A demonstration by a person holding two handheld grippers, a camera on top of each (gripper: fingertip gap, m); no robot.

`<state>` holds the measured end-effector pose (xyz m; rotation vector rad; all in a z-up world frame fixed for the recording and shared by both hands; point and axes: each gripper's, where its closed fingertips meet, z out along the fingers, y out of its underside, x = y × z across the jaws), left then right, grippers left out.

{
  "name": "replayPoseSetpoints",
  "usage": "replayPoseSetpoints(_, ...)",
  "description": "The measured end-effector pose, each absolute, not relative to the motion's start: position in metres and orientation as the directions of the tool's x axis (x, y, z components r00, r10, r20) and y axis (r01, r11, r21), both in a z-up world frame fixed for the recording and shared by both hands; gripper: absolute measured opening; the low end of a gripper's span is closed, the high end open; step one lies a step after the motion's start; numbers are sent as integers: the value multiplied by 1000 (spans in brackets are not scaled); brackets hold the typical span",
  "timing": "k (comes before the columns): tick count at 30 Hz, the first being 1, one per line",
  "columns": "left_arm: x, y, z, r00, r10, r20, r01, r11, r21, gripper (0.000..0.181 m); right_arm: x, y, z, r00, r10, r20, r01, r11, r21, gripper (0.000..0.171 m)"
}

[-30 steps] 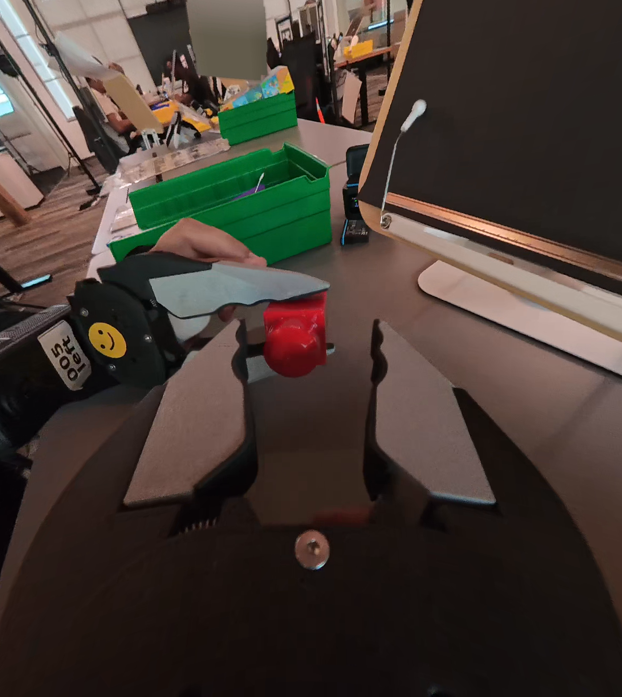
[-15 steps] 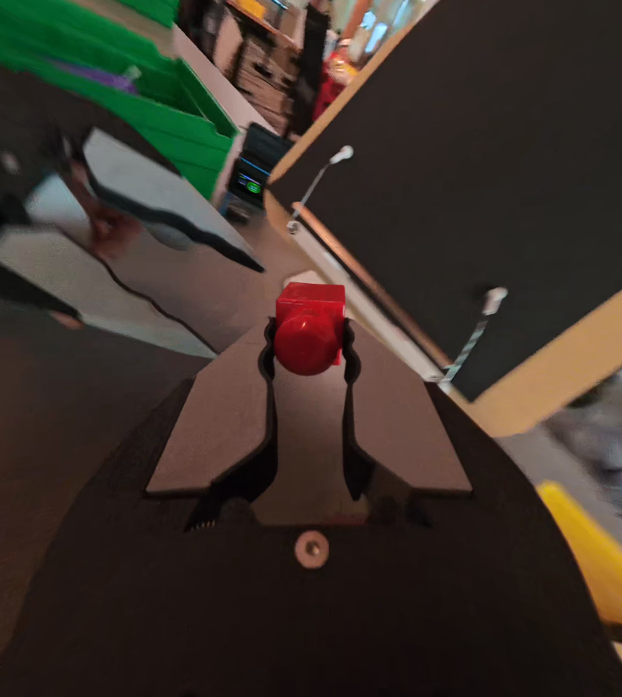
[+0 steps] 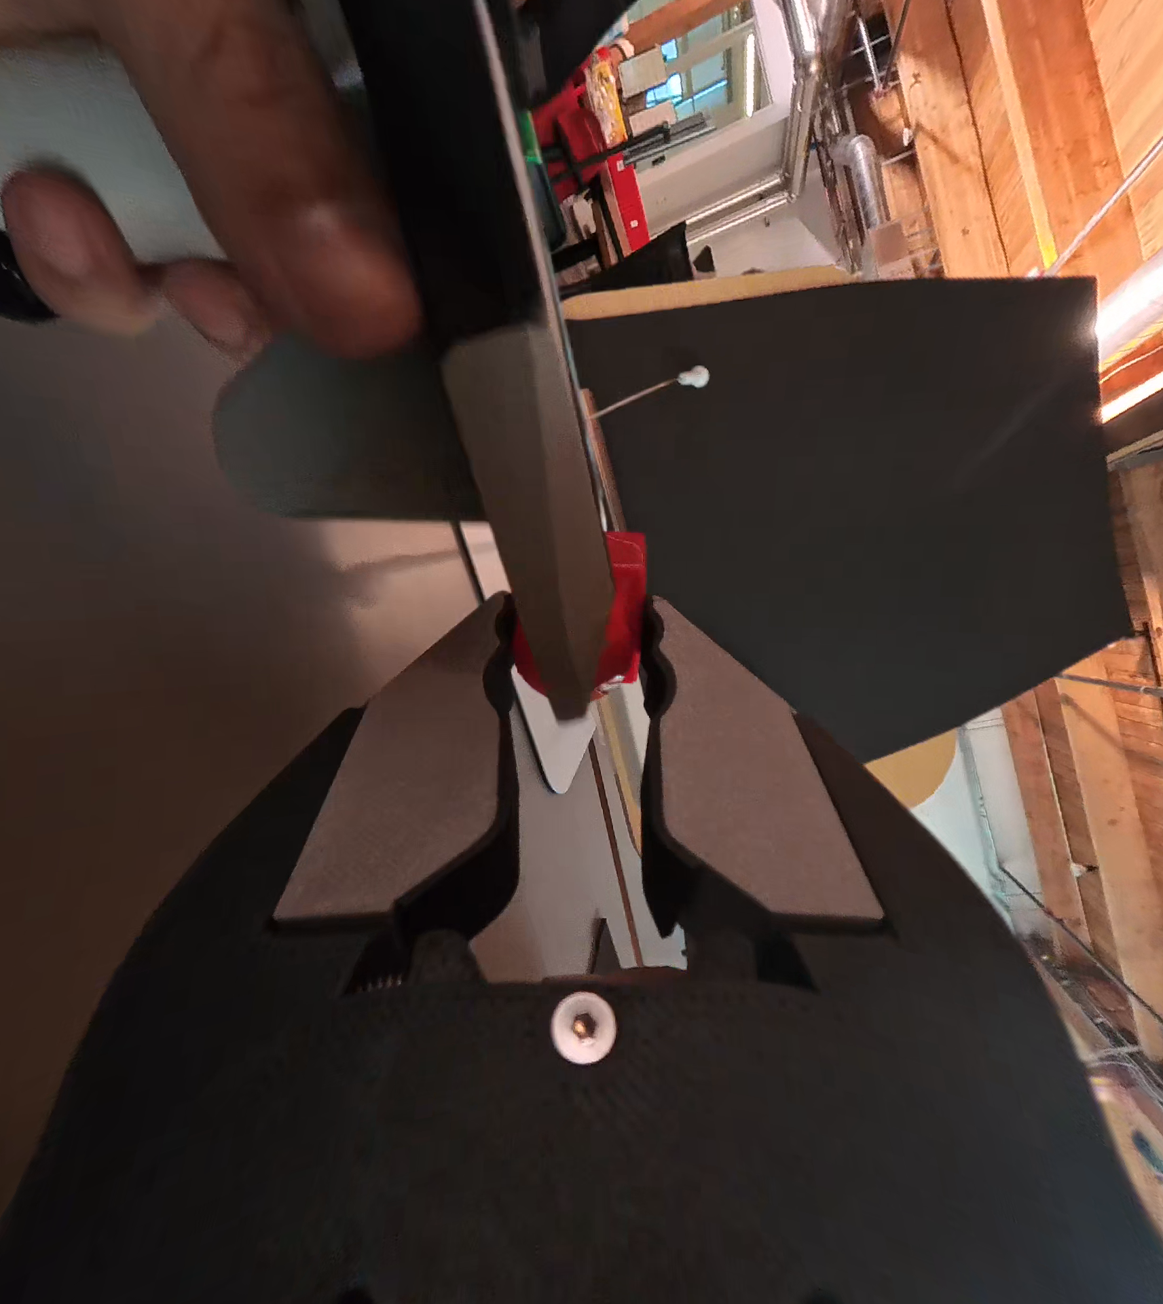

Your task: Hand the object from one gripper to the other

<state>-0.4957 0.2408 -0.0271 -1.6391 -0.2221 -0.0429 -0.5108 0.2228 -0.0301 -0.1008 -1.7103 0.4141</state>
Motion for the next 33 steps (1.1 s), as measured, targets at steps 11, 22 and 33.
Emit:
replayPoseSetpoints(11,-520,226,-30,886,269,-379,-314,-256,-914,66,-506,223,-51,-499,540,678,-84,748,-658,42)
replayPoseSetpoints(22,-475,234,-12,395,228,-890,-849,-280,-449,67,-474,202,-15,-853,461,-245,287,21,-958,52)
replayPoseSetpoints(33,-491,241,-28,417,233,-879,-797,-372,-476,60,-494,215,-27,-752,657,41,146,227,-963,42)
